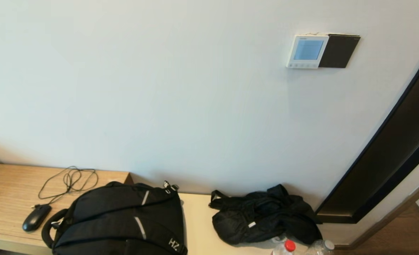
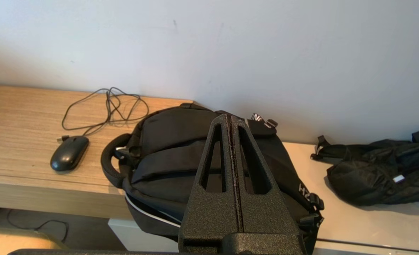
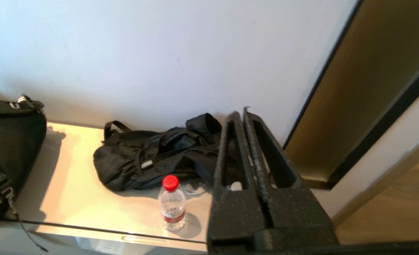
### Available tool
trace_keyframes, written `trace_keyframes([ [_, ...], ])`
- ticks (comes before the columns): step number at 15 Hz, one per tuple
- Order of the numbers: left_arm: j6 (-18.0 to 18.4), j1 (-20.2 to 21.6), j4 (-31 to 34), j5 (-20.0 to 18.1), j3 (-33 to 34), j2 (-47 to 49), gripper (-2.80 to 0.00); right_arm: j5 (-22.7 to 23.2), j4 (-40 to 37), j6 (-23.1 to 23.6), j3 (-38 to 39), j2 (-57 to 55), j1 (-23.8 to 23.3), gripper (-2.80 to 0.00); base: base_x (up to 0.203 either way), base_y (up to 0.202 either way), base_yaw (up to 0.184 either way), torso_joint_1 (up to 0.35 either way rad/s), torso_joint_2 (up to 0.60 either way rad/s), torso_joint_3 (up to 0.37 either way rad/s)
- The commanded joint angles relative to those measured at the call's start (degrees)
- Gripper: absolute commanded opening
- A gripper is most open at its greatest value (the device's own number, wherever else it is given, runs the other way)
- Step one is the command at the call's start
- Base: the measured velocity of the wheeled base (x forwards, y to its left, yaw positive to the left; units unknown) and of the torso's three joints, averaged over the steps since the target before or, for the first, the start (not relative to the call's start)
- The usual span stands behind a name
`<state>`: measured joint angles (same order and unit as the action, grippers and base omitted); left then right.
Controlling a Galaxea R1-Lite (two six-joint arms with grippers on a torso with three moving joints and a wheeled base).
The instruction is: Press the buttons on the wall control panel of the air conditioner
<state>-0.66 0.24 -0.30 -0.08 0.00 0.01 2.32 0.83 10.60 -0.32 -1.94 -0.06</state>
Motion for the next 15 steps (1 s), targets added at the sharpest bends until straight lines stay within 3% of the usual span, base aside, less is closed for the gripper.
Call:
trace_keyframes([
  [1, 0.0, 0.0, 0.0, 0.0, 0.0, 0.0, -2.80, 0.1, -0.7, -2.5, 0.2, 1.8, 0.1, -2.80, 0.000, 0.000, 0.000, 0.000, 0.00, 0.000],
  [8, 0.0, 0.0, 0.0, 0.0, 0.0, 0.0, -2.80, -0.1, -0.7, -3.0, 0.1, 1.8, 0.1, -2.80, 0.000, 0.000, 0.000, 0.000, 0.00, 0.000],
  [11, 0.0, 0.0, -0.1, 0.0, 0.0, 0.0, -2.80, -0.4, -0.5, -6.4, 0.3, 1.8, 0.1, -2.80, 0.000, 0.000, 0.000, 0.000, 0.00, 0.000],
  [15, 0.0, 0.0, 0.0, 0.0, 0.0, 0.0, -2.80, -0.6, -0.5, -7.0, 0.3, 1.8, 0.1, -2.80, 0.000, 0.000, 0.000, 0.000, 0.00, 0.000],
])
